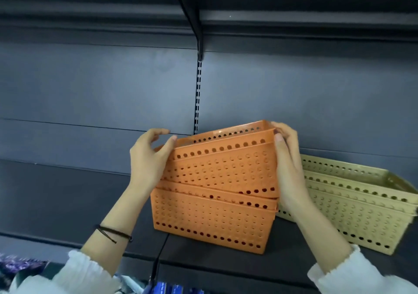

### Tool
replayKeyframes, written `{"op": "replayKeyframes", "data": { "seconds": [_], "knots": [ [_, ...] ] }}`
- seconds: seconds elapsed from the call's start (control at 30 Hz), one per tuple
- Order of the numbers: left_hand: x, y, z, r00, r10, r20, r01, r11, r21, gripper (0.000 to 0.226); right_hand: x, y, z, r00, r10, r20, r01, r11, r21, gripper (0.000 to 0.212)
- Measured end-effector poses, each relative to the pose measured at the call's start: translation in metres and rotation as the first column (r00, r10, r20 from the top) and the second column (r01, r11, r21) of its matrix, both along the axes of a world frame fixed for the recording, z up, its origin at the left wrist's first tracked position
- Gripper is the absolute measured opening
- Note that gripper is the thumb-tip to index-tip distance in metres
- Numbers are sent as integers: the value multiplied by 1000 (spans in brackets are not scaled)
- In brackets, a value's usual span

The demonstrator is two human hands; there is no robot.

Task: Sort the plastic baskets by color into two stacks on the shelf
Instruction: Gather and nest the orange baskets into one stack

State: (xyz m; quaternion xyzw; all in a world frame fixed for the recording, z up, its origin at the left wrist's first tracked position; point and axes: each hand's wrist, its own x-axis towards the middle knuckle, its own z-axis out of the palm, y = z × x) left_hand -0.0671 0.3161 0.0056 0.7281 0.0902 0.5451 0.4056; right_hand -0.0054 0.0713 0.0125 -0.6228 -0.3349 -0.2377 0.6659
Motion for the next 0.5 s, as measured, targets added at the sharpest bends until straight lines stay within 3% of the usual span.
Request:
{"op": "replayKeyframes", "data": {
  "seconds": [0.13,0.23,0.33,0.5],
  "knots": [
    [-7,1,13,995,22,95,-31,994,104,25,-7,11,-13,999,-31,-33,31,999,-9,11],
    [-2,8,-5,999,-23,-31,27,991,130,35,-8,9,-26,965,-246,-94,220,949,-228,16],
    [6,19,-29,991,-54,-120,63,995,76,39,-9,-1,-47,928,-371,-40,325,856,-401,31],
    [5,20,-36,991,-90,-104,95,995,44,34,-11,-2,-63,928,-366,-68,317,873,-370,36]
  ]
}}
